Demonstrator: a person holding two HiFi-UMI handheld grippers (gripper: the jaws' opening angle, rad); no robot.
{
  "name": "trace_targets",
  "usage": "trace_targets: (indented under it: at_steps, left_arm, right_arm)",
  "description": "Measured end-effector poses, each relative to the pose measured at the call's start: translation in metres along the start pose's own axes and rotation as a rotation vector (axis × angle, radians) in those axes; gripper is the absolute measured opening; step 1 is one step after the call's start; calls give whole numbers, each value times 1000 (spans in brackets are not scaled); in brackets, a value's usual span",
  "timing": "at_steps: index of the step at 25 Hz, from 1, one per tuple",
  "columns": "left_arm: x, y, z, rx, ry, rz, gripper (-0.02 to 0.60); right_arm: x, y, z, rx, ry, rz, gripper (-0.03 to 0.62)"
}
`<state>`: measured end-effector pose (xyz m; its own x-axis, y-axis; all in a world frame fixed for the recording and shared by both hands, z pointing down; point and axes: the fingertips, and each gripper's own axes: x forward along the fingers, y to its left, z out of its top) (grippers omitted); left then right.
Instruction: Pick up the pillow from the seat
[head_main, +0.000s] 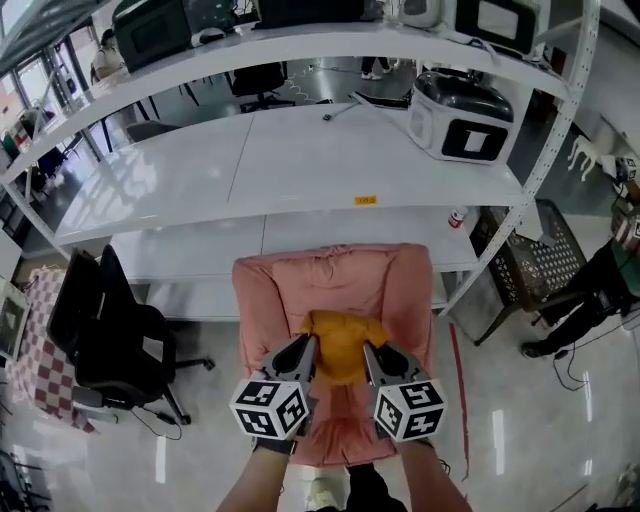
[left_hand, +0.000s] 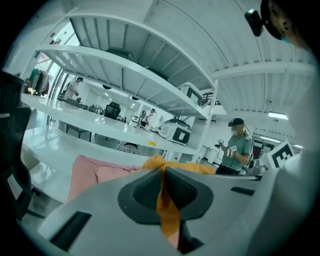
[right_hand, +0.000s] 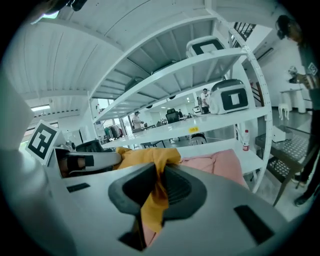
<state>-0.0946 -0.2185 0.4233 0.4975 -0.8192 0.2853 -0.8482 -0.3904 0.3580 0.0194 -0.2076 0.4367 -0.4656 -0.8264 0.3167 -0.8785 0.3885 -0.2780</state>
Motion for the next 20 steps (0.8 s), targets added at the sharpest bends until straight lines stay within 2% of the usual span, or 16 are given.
trace_targets:
  at_steps: [8, 20]
  left_arm:
    - [-44, -34, 61, 41, -99, -34, 26]
    - [-93, -71, 121, 64, -200, -87, 24]
  right_arm:
    - [-37, 32, 63, -76, -97, 7, 41]
    - [-83, 66, 128, -152, -213, 9, 43]
